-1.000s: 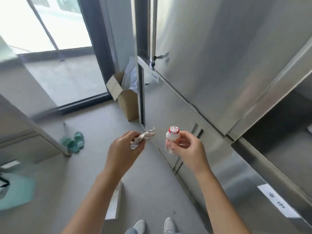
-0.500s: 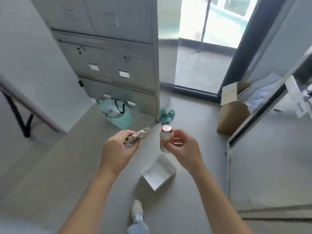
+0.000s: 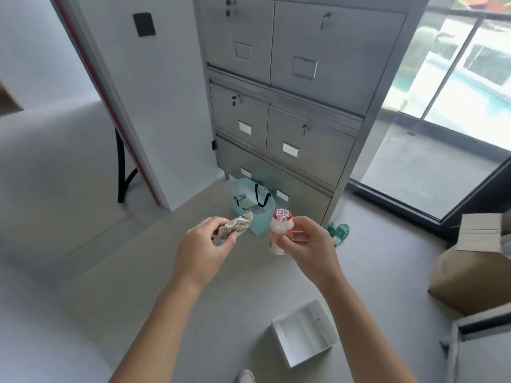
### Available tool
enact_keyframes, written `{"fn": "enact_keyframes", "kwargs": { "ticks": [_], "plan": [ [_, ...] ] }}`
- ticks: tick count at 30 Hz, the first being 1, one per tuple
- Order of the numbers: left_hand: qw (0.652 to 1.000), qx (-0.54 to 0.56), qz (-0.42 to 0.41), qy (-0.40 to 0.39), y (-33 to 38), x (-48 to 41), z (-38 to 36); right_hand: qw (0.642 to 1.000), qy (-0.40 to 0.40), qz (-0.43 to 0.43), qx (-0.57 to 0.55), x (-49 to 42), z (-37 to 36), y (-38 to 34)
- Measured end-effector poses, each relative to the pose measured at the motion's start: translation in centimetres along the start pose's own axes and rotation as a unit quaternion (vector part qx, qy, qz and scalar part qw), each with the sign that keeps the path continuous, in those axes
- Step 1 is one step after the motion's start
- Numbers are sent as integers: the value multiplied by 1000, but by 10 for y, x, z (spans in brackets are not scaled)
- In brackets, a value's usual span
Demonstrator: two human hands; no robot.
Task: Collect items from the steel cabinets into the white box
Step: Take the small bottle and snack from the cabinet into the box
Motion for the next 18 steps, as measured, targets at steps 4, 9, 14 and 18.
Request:
{"fn": "enact_keyframes", "kwargs": {
  "ticks": [4,9,14,18],
  "plan": [
    [1000,-4,-6,-5,-14,-25,4,1000,2,-7,-7,-25,-17,6],
    [1000,-6,-8,-9,-20,-43,-5,1000,-5,-12,-5,-46,-20,14],
    [999,-17,-16,-42,-12,-49,-31,999,15,-31,-7,-54,-1,32],
    [997,-25,-7,-74,0,-39,-62,998,29,-52,-9,-39,29,50]
  ]
}}
Point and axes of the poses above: each hand's wrist, its own x-axis away from the middle knuckle, its own z-axis out of the back of the hand, y = z × x, the point moved 1 cm from there along -x, towards the middle knuckle, and after that the axes turned 8 degrees about z, right-handed, at the moved point
